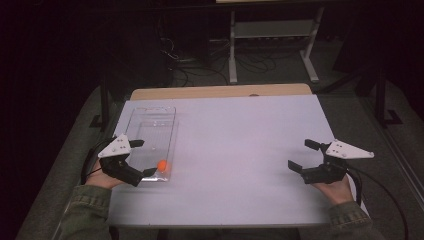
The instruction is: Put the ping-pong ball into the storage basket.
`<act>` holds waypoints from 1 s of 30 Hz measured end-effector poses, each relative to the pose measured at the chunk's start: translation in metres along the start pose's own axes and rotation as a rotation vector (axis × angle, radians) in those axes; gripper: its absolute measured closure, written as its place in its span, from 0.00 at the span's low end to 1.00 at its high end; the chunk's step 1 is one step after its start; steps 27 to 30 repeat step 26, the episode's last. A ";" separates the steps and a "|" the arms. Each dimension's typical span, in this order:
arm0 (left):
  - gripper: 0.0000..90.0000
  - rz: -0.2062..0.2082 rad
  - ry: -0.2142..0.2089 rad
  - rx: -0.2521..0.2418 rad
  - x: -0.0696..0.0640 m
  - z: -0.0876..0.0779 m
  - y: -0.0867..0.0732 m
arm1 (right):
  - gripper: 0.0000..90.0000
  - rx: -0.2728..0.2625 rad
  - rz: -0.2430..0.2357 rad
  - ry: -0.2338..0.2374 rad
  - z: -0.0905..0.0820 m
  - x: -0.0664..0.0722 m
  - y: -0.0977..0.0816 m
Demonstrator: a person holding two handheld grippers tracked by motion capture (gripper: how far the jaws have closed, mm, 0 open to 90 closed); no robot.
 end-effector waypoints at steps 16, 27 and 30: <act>0.00 -0.069 0.018 -0.077 0.002 -0.006 -0.007 | 0.00 0.005 -0.001 -0.001 0.000 0.000 -0.001; 0.00 -0.079 0.026 -0.087 0.003 -0.009 -0.008 | 0.00 0.004 -0.002 -0.001 -0.001 0.000 0.000; 0.00 -0.079 0.026 -0.087 0.003 -0.009 -0.008 | 0.00 0.004 -0.002 -0.001 -0.001 0.000 0.000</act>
Point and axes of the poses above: each handheld gripper's, and its own axes: z roughly forward along the jaws, y roughly out of its top, x roughly to its left, the point moved 8 cm from there along z, roughly forward along the jaws, and after that the axes turned 13 degrees about y, right-handed, at the moved point
